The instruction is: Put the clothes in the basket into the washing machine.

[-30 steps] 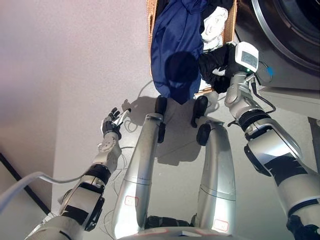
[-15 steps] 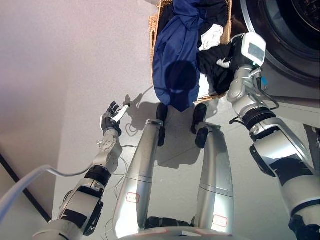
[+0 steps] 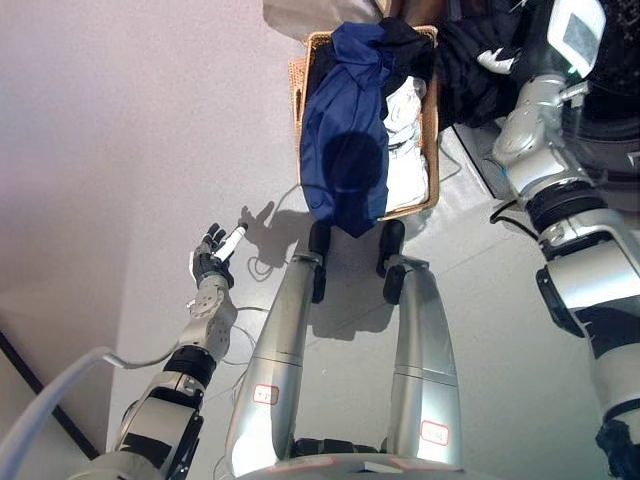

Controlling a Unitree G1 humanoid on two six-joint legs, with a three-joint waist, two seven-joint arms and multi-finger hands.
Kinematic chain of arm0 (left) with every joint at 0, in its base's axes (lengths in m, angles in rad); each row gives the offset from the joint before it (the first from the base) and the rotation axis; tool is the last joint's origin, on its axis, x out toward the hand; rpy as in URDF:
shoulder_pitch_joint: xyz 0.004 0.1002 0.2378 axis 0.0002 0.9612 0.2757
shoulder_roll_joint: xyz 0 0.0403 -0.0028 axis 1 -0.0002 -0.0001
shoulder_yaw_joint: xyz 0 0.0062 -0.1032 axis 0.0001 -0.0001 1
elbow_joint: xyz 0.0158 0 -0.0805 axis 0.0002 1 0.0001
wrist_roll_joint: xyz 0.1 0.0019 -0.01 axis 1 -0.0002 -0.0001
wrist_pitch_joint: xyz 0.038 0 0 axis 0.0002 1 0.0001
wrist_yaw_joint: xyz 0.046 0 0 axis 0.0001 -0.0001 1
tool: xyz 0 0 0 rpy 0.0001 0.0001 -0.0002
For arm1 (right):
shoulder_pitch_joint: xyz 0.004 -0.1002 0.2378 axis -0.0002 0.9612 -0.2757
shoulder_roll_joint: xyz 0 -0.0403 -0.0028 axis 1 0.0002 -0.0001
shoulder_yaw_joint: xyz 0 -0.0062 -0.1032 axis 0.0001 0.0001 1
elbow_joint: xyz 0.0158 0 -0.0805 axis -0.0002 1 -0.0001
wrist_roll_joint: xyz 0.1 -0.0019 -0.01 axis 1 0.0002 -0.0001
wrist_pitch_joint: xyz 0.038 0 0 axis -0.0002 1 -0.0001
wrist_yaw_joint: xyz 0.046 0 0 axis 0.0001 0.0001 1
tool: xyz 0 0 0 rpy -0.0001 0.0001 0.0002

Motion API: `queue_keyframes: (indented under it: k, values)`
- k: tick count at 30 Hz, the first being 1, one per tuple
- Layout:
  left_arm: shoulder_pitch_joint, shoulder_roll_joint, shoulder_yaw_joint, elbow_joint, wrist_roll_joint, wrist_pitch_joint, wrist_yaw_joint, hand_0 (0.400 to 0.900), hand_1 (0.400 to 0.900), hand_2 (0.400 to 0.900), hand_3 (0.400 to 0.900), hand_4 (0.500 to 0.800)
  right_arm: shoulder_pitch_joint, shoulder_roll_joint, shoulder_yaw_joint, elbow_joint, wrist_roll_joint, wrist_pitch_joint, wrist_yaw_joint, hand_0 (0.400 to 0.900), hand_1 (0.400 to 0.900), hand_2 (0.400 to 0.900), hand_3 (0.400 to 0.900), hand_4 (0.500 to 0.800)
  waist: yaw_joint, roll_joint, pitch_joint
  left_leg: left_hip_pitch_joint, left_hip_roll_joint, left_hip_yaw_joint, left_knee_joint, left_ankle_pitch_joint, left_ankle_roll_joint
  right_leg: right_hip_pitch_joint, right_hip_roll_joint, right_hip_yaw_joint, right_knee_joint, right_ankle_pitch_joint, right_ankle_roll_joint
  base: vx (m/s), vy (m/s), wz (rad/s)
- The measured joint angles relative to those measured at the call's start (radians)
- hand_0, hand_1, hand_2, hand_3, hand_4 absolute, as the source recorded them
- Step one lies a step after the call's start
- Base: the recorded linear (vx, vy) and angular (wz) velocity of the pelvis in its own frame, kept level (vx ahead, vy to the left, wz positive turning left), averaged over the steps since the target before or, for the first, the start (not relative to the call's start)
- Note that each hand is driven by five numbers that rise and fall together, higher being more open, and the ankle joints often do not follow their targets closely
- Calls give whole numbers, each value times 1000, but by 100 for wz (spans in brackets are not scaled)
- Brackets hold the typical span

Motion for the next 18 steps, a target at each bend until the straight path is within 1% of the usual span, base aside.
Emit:
queue_keyframes:
  k: [4,5,8,10,12,13,14,15,16,17,18]
  values:
    - [16,17,-23,-40,2,1,-12,900,900,900,900,800,-97,-69,142,174,-91,15,3,400,400,400,400,500,16,0,0,0,-8,-4,-7,5,1,-1,-14,-10,7,-4,5,61,-51,19]
    - [22,25,-33,-58,2,1,-14,900,900,900,900,800,-109,-91,161,200,-112,17,6,400,400,400,400,500,19,0,0,0,-15,-8,-13,10,-1,-3,-19,-10,8,-5,6,54,-52,17]
    - [54,40,-54,-124,5,-1,-19,900,900,900,900,800,-114,-159,179,235,-154,25,20,400,400,400,400,500,35,0,0,1,-22,-7,-21,17,-1,-5,-32,-13,16,-7,6,39,-49,16]
    - [64,45,-59,-139,5,0,-23,900,900,900,900,800,-129,-189,208,260,-193,36,36,400,400,400,400,500,41,0,0,-3,-27,-7,-22,17,-1,-13,-36,-12,24,-13,6,31,-39,11]
    - [80,47,-62,-160,5,2,-30,900,900,900,900,800,-141,-214,244,275,-219,41,49,400,400,400,400,500,40,0,0,-2,-38,-1,-20,21,-4,-22,-49,-6,45,-17,5,24,-41,14]
    - [92,50,-62,-174,6,2,-31,900,900,900,900,800,-141,-224,245,276,-234,41,55,400,400,400,400,500,43,0,-2,-3,-38,-1,-20,20,-2,-23,-49,-5,48,-24,7,20,-48,20]
    - [115,54,-63,-204,11,1,-33,900,900,900,900,800,-139,-238,257,275,-247,42,58,400,400,400,400,500,46,-1,-13,-16,-40,-1,-17,17,-4,-38,-52,-4,56,-29,8,25,-25,7]
    - [140,53,-65,-227,13,0,-37,900,900,900,900,800,-138,-253,270,280,-260,42,70,400,400,400,400,500,51,-1,-49,-51,-44,-1,-14,18,-8,-76,-56,-3,66,-32,6,25,-32,8]
    - [149,51,-69,-237,14,1,-39,900,900,900,900,800,-146,-268,279,286,-271,42,82,451,451,451,451,531,55,0,-64,-73,-53,-2,-11,21,-11,-102,-62,1,81,-35,4,23,-29,5]
    - [152,51,-69,-240,14,2,-40,900,900,900,900,800,-152,-280,278,292,-275,44,95,900,900,900,900,800,61,0,-63,-86,-55,2,1,22,-9,-118,-66,3,98,-39,5,22,-32,7]
    - [152,51,-68,-240,14,3,-39,900,900,900,900,800,-151,-284,277,296,-275,46,105,900,900,900,900,800,65,0,-63,-95,-55,2,7,20,-10,-127,-67,4,107,-43,4,0,0,0]
